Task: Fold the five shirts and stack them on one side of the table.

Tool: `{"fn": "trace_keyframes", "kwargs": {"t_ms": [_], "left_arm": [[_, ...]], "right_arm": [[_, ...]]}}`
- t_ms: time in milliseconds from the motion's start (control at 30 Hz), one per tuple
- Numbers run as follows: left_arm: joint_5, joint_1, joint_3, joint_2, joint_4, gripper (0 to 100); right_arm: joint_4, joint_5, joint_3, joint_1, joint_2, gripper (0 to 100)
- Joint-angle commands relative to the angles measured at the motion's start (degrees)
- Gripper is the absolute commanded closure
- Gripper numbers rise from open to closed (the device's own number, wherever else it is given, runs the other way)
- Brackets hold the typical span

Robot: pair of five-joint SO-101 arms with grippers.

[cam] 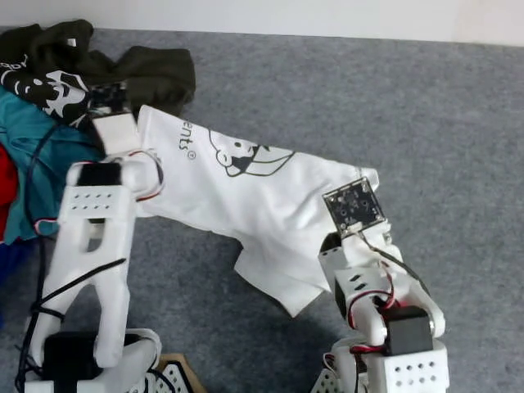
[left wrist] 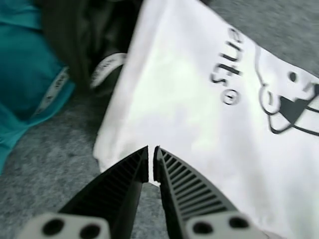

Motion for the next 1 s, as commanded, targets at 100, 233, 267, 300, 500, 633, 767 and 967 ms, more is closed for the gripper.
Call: {"fn": "trace_keyframes", "kwargs": {"t_ms": [100, 233, 267, 300, 500, 633, 767, 967], "left_arm": [[0.0, 1.98, 2.24, -1.63, -7.38, 96], [-0.09, 2.68, 6.64, -1.63, -13.54, 96], [-0.09, 2.95, 7.25, -1.54, -14.68, 96], [-0.09, 2.95, 7.6, -1.36, -15.38, 96], [-0.09, 3.47, -0.66, 9.19, -13.27, 96], [0.0, 3.74, -7.87, 16.04, -9.49, 96], [0.0, 4.7, -10.68, 21.32, -9.49, 96], [0.0, 3.38, -13.32, 31.87, -11.69, 96]], "right_arm": [[-16.04, -2.11, 7.52, 3.47, 0.13, 98.7], [-23.69, -8.0, 11.21, 4.88, 0.22, 98.7], [-24.4, -8.62, 11.47, 4.88, 0.66, 98.7], [-24.66, -9.67, 11.3, 4.88, 2.07, 98.7], [-24.57, -13.71, 0.31, 5.49, 22.46, 98.8], [-24.92, -13.8, -6.46, 5.76, 33.89, 98.8], [-28.53, -13.8, -10.42, 5.85, 42.59, 98.8], [-41.8, -13.8, -11.12, 5.93, 55.08, 98.8]]}}
